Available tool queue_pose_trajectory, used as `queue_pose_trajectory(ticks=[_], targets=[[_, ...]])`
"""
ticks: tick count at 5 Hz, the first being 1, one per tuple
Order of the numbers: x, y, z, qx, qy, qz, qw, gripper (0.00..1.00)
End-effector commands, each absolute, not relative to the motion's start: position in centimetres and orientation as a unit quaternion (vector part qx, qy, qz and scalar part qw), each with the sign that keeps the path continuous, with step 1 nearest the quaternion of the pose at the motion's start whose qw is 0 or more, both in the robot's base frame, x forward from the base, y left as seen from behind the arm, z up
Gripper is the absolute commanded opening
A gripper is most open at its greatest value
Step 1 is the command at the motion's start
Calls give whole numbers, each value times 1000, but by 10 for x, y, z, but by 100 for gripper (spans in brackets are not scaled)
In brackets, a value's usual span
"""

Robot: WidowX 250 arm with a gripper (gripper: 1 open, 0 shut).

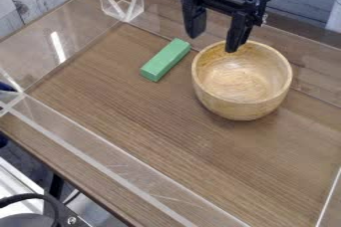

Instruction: Put the green block in the brown bowl

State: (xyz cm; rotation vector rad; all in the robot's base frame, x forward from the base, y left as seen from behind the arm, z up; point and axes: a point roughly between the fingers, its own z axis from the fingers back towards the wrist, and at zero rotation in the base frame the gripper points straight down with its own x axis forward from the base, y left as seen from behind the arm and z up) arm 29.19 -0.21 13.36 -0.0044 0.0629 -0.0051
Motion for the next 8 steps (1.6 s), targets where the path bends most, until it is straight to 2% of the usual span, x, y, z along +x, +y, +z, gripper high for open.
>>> queue_pose_trajectory(ticks=[1,4,8], targets=[[292,11,127,3,35,3,999,100],[288,66,109,15,38,13,999,100],[310,92,77,13,26,14,999,100]])
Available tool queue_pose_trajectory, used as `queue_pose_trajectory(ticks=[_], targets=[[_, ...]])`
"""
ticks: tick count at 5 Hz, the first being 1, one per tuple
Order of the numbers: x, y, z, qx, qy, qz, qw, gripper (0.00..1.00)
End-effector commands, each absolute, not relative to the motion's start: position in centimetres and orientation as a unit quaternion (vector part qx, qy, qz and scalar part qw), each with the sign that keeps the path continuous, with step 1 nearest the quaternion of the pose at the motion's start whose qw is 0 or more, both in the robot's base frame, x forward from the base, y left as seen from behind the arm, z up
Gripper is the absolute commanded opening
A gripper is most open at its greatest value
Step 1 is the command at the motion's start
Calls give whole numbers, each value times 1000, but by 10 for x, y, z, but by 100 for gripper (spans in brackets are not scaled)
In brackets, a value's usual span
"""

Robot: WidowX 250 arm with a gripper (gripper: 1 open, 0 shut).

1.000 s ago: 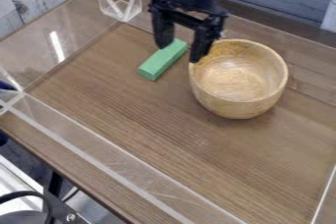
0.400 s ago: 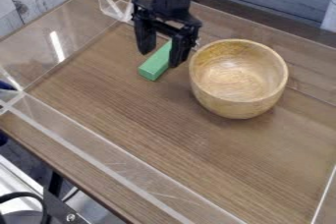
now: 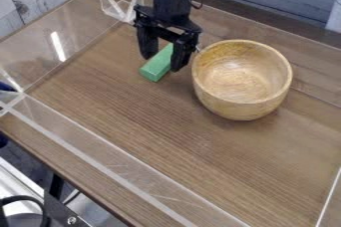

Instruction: Put the green block in the brown bowl

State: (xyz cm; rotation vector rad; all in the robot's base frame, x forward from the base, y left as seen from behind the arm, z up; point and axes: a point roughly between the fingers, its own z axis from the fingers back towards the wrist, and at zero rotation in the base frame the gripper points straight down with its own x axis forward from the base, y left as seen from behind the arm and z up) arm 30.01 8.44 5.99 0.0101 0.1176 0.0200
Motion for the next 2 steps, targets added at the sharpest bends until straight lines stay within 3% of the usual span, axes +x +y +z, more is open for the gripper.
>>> queue_pose_trajectory(ticks=[1,2], targets=[[317,96,72,14,23,16,1000,100],[323,100,67,13,21,18,1000,100]])
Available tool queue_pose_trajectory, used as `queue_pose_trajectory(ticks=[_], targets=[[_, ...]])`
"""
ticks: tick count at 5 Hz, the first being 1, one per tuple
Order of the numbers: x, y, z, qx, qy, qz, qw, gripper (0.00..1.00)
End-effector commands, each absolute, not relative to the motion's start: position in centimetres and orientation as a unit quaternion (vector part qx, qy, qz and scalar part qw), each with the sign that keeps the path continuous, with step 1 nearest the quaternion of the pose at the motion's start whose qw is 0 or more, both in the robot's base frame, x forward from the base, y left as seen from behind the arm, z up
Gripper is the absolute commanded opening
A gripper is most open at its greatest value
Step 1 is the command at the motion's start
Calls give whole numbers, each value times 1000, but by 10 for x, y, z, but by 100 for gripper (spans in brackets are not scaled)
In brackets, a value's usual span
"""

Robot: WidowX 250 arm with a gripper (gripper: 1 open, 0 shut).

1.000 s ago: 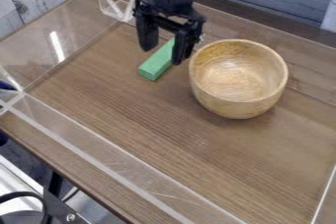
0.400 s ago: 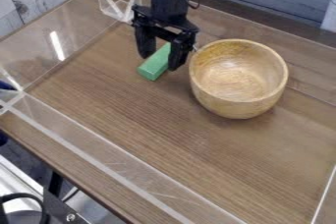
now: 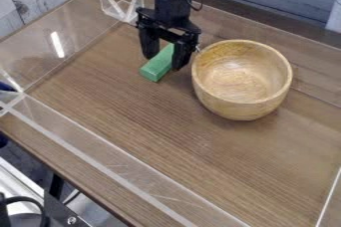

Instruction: Put the green block in the brown bowl

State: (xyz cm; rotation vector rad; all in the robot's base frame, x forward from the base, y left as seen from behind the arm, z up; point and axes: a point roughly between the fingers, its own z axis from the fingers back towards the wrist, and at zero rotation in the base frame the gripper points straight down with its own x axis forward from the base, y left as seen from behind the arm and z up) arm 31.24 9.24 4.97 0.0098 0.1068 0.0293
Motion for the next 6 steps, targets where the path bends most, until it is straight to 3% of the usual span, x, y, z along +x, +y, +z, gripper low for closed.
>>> queue_pose_trajectory(ticks=[1,4,6], targets=[[325,102,67,10,15,19,1000,100],[330,105,66,1,2,21,1000,100],[331,106,78,-7,-15,18,1000,100]])
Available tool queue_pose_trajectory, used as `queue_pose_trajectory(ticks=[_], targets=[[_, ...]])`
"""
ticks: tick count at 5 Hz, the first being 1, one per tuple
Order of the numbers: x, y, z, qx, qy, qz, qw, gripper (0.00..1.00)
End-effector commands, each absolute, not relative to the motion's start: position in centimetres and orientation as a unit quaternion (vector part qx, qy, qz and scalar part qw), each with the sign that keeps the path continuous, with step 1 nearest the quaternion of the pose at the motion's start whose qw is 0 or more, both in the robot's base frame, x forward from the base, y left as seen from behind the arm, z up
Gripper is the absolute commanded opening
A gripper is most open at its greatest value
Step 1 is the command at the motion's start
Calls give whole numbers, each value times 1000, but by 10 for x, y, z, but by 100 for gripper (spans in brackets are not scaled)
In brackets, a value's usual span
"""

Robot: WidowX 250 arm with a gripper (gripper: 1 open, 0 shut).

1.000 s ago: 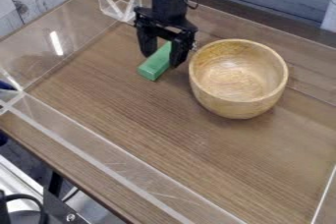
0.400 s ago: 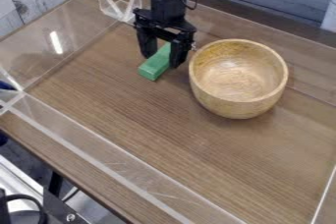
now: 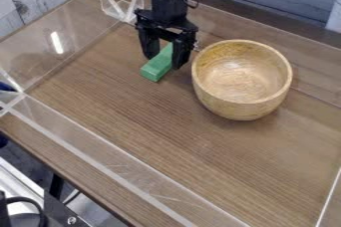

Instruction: Put the green block in the brown bowl

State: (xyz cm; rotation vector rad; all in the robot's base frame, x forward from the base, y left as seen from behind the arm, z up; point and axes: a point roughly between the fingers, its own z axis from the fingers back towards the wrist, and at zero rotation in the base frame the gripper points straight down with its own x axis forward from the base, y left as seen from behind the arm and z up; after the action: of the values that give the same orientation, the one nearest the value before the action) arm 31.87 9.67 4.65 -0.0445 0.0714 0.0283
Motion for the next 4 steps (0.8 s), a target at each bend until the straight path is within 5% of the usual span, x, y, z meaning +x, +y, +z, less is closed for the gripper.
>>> queue_pose_trajectory(ticks=[1,4], targets=[[331,105,84,-9,-23,16,1000,100],[334,104,85,-11,-31,15,999,100]])
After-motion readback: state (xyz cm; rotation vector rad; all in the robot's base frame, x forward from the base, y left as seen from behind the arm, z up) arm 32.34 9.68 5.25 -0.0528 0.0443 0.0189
